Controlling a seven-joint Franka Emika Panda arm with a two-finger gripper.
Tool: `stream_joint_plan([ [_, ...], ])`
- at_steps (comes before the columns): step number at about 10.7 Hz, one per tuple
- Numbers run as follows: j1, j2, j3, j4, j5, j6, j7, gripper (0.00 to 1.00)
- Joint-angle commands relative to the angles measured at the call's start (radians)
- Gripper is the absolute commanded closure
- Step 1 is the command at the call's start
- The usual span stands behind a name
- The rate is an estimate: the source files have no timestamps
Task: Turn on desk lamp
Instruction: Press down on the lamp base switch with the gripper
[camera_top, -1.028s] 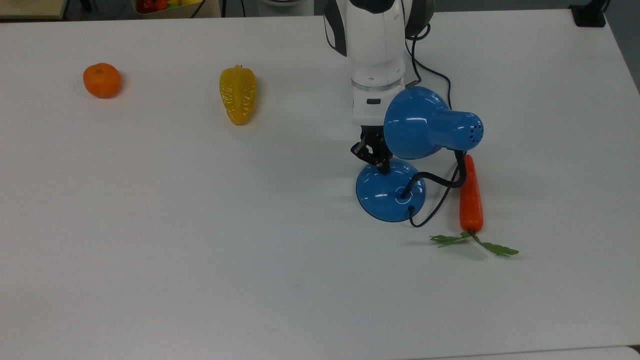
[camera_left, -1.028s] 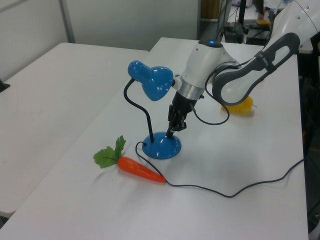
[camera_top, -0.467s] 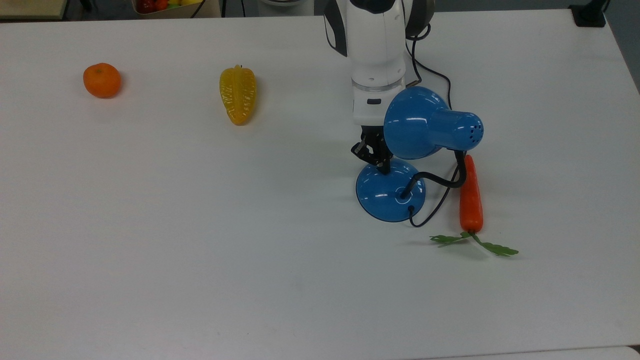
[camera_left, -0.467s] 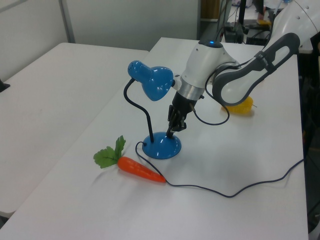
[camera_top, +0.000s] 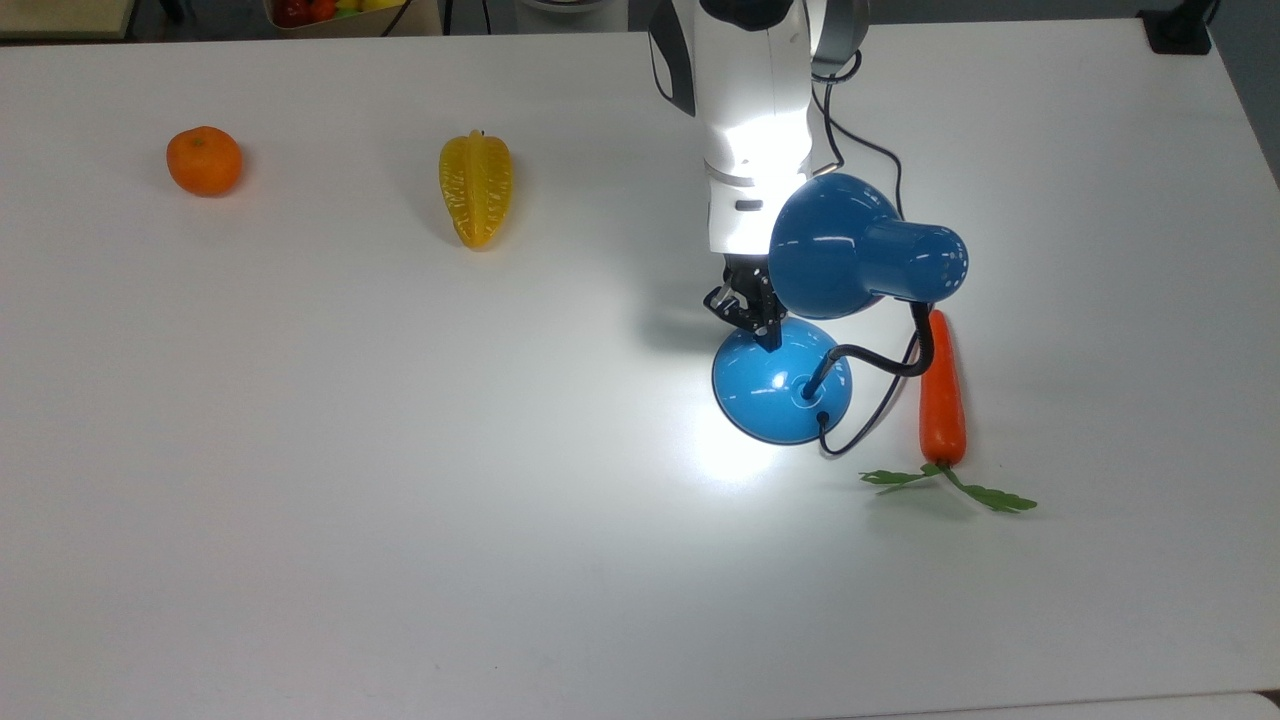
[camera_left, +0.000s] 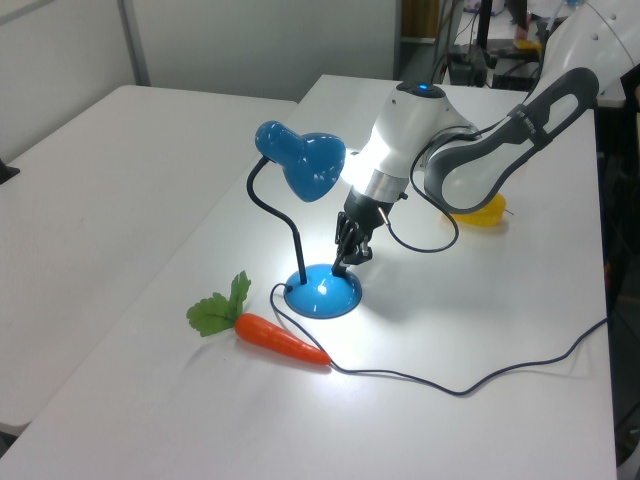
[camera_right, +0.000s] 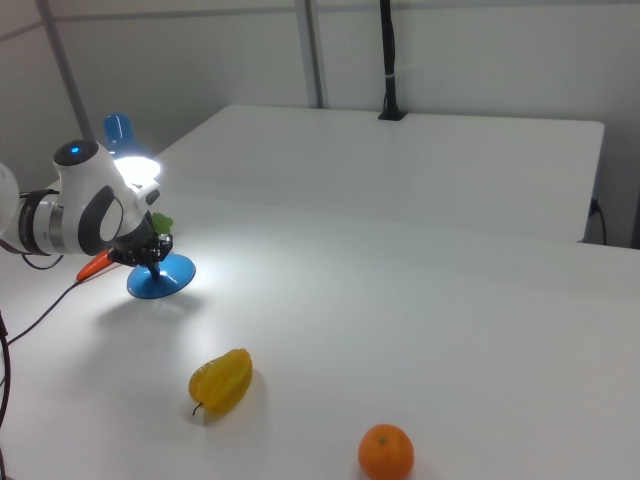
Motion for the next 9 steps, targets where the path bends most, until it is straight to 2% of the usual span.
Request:
stream_joint_plan([
  [1,0.014,0.038,0.006,-0.005,-0.007,0.023,-0.008,1.00],
  [6,-0.003,-0.022,0.006,-0.031,-0.002,-0.003,0.003,1.00],
  [9,-0.021,-0.095,0.006,-0.036,0.004,-0.182,0.003,1.00],
])
